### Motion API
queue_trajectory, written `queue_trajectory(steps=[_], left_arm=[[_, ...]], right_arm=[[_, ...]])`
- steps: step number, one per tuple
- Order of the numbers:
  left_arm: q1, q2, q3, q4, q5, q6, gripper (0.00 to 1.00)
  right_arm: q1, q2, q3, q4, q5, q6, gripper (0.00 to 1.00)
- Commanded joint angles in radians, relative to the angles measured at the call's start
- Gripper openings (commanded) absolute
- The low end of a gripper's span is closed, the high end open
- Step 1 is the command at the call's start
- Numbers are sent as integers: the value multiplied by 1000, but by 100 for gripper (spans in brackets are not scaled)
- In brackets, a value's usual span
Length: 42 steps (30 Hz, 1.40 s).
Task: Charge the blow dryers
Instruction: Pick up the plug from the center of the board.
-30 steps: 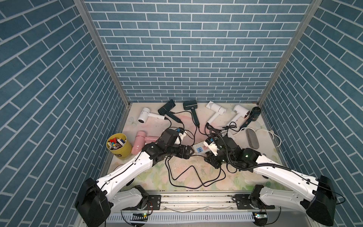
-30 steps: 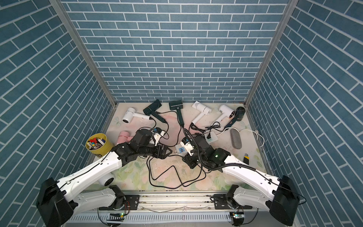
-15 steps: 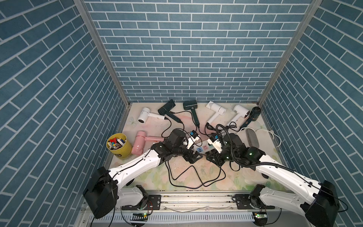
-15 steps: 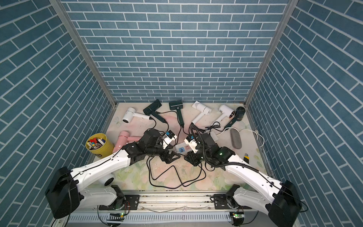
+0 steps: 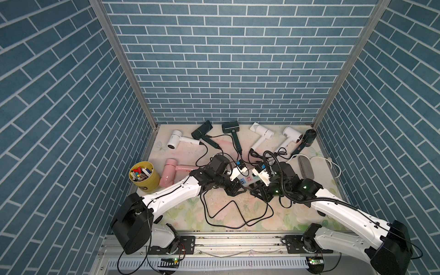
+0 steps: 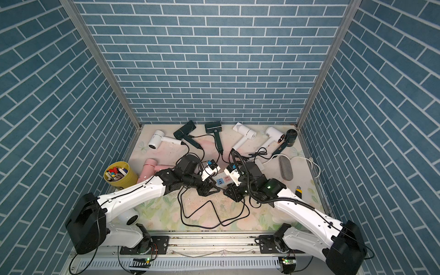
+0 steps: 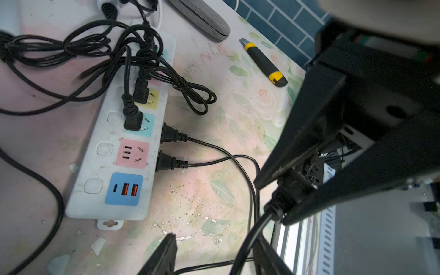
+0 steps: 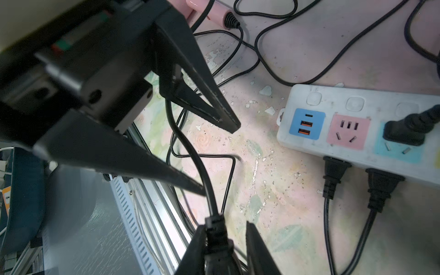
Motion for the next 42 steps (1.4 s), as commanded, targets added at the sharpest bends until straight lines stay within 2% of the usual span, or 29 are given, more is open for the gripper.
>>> queue_trajectory(steps=[1, 5, 7, 9, 10, 12, 13, 15, 20, 23, 26, 28, 30, 31, 34, 38, 42], left_arm=[[-2, -36, -12, -10, 19, 0, 40], [-3, -52, -26, -10, 15, -9, 18], [-4, -56, -31, -11, 14, -16, 11], [-3, -58, -34, -9, 10, -22, 10], [-3, -60, -34, -10, 10, -23, 17], [-3, -60, -34, -17, -8, -23, 51], [-3, -61, -34, -20, -26, -22, 61], [-4, -57, -26, -28, -46, -15, 66], [-3, -24, 27, -56, -76, 1, 66], [-3, 10, 47, -75, -79, 8, 56], [-4, 21, 42, -65, -61, -2, 33], [-4, 6, 25, -42, -42, -25, 15], [-15, -12, 0, 14, -42, -76, 3], [-35, -19, -10, 39, -68, -99, 0], [-122, -54, -38, 43, -279, -134, 0], [-193, -106, -117, 117, -498, -205, 0], [-225, -143, -196, 241, -624, -278, 0]], right_arm=[[-8, -16, -10, 8, 15, 8, 15], [-19, -26, -19, 16, 15, 15, 15], [-24, -35, -24, 19, 15, 20, 15], [-25, -48, -30, 24, 15, 24, 15], [-27, -56, -34, 26, 12, 25, 15], [-27, -69, -38, 28, 3, 25, 15], [-27, -73, -41, 28, -1, 26, 15], [-28, -72, -42, 32, -7, 28, 15], [-28, -61, -44, 33, -8, 31, 15], [-28, -65, -44, 34, -1, 34, 15], [-29, -67, -44, 32, 11, 38, 15], [-30, -56, -44, 34, 20, 47, 16], [-30, -41, -43, 34, 33, 56, 17], [-30, -38, -41, 29, 49, 63, 19], [-31, -43, -29, -4, 115, 103, 29], [-38, -69, -12, -80, 230, 187, 51], [-68, -107, 5, -172, 366, 272, 72]])
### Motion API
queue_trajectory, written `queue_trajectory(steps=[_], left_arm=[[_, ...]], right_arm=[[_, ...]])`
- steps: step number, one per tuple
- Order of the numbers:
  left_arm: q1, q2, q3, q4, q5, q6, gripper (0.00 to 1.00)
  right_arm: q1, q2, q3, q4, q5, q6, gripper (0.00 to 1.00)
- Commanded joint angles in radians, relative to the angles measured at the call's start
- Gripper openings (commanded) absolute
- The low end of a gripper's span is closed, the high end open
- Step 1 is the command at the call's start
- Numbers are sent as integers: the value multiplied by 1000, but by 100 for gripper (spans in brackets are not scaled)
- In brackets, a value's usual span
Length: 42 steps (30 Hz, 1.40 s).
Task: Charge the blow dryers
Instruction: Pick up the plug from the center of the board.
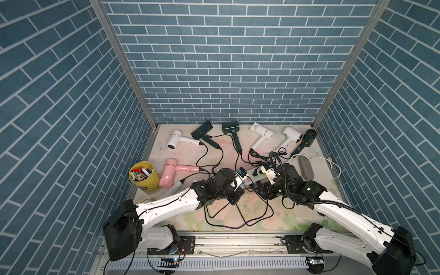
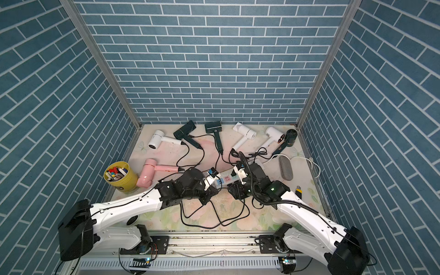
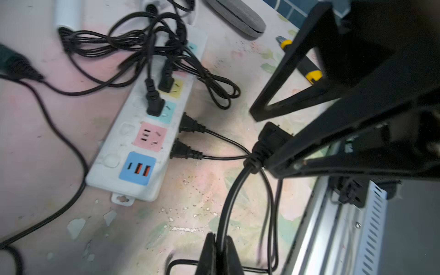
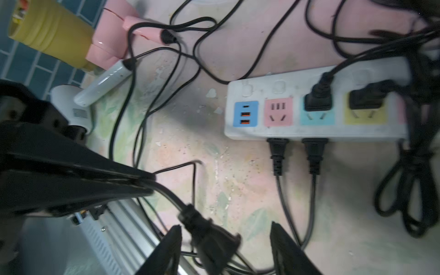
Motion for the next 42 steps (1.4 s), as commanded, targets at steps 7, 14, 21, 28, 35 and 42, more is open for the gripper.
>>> queue_trajectory(steps=[7, 14, 21, 28, 35, 42], left_arm=[[-129, 34, -47, 227, -444, -88, 0], [-192, 80, -92, 387, -551, -93, 0], [-235, 149, -67, 422, -611, -86, 0], [-259, 179, -60, 442, -612, -84, 0], [-272, 198, -60, 456, -617, -87, 0], [-274, 192, -59, 454, -624, -89, 0]], right_arm=[[-79, -101, 66, -143, 149, 227, 84], [-80, -25, 74, -20, 25, 536, 80], [-76, 6, 48, 78, -36, 758, 81], [-64, 74, 43, 146, -44, 856, 65], [-24, 115, 32, 144, -15, 894, 62], [-19, 67, 16, 77, 58, 928, 64]])
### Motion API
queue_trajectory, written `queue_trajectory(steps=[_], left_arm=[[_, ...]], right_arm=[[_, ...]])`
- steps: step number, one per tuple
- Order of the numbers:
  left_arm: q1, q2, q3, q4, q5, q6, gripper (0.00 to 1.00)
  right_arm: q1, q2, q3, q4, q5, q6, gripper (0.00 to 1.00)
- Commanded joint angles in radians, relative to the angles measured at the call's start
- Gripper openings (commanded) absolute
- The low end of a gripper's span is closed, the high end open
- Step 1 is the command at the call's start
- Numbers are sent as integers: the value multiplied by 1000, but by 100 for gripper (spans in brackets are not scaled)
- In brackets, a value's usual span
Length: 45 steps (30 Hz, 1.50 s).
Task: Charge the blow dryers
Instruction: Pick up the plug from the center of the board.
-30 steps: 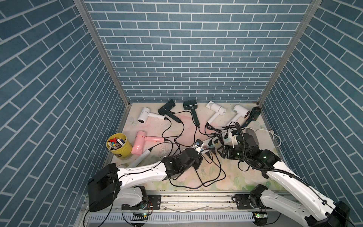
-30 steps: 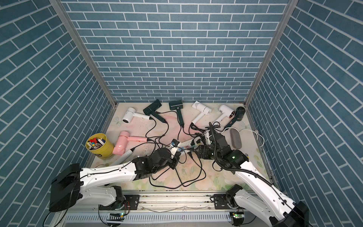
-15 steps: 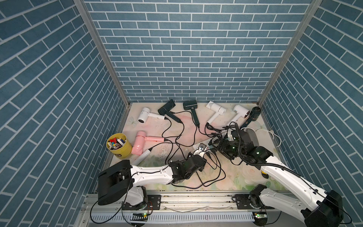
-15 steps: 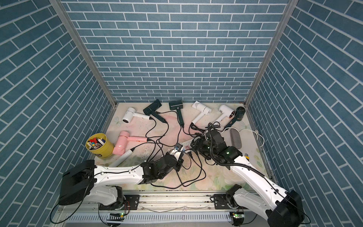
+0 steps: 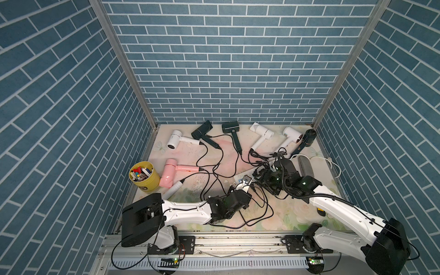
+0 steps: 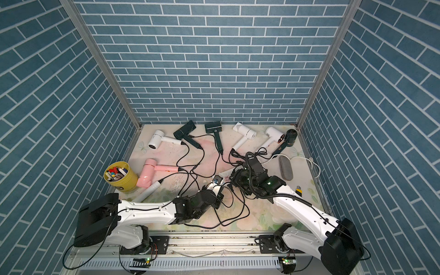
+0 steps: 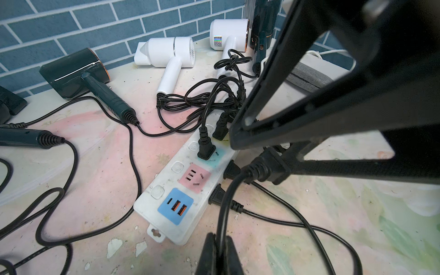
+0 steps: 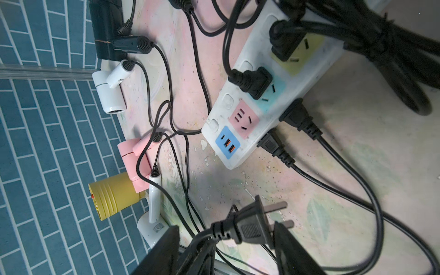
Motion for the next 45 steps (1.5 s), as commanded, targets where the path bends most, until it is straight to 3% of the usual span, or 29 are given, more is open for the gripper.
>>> queue_trajectory(steps=[1, 7, 14, 30, 36, 45], left_arm=[[-10, 2, 21, 31, -7, -4, 0], [-12, 12, 21, 15, -31, -7, 0], [-12, 27, 73, -53, -79, -18, 0], [-12, 41, 71, -30, -39, -18, 0], [-12, 38, 65, -17, -18, -16, 0], [-17, 38, 57, -6, -16, -16, 0]], right_arm=[[9, -36, -15, -30, 40, 91, 64], [43, -56, -6, -35, 52, 99, 65], [91, -61, -7, -47, 78, 148, 73], [97, -85, -30, -26, 160, 259, 76], [97, -43, -3, -14, 169, 289, 59], [97, -2, 40, -23, 177, 300, 51]])
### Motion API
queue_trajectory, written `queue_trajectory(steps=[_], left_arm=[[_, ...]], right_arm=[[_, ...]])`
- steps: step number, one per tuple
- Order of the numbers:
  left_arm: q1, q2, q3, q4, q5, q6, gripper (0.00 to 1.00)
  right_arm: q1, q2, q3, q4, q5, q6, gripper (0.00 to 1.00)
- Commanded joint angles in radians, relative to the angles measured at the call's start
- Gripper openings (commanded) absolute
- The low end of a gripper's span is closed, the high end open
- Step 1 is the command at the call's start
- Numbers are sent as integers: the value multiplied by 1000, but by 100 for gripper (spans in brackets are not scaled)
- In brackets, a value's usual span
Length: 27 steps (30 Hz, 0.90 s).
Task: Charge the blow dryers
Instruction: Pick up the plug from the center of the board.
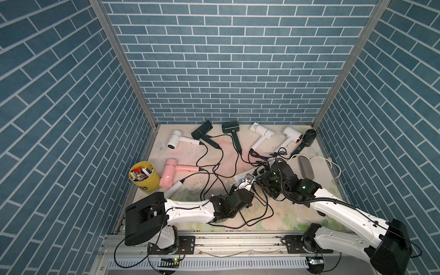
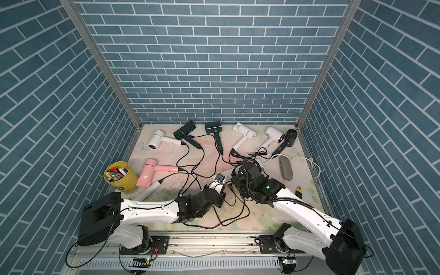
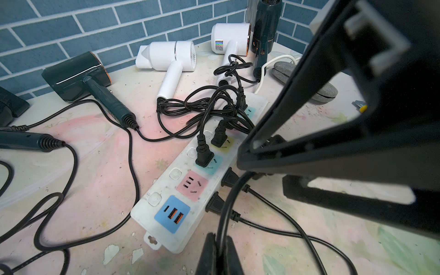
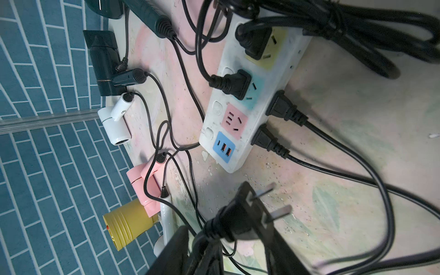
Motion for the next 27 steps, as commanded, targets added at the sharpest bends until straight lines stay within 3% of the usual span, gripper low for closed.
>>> queue_trajectory(steps=[1, 6, 14, 20, 24, 27], left_arm=[[-10, 6, 2, 22, 6, -2, 0], [-12, 3, -5, 34, 15, -2, 0], [-21, -11, -25, 80, 59, 0, 0], [-27, -12, -62, 119, 108, -8, 0], [-28, -18, -63, 132, 141, -22, 0], [-26, -29, -45, 104, 167, -34, 23]], right_arm=[[2, 17, 35, -1, 29, 70, 51], [2, 39, 45, -3, 39, 70, 47], [-12, 77, 58, -8, 53, 53, 31], [-23, 89, 85, -28, 80, -37, 16], [-27, 93, 110, -47, 120, -176, 1], [-28, 94, 120, -40, 131, -348, 0]])
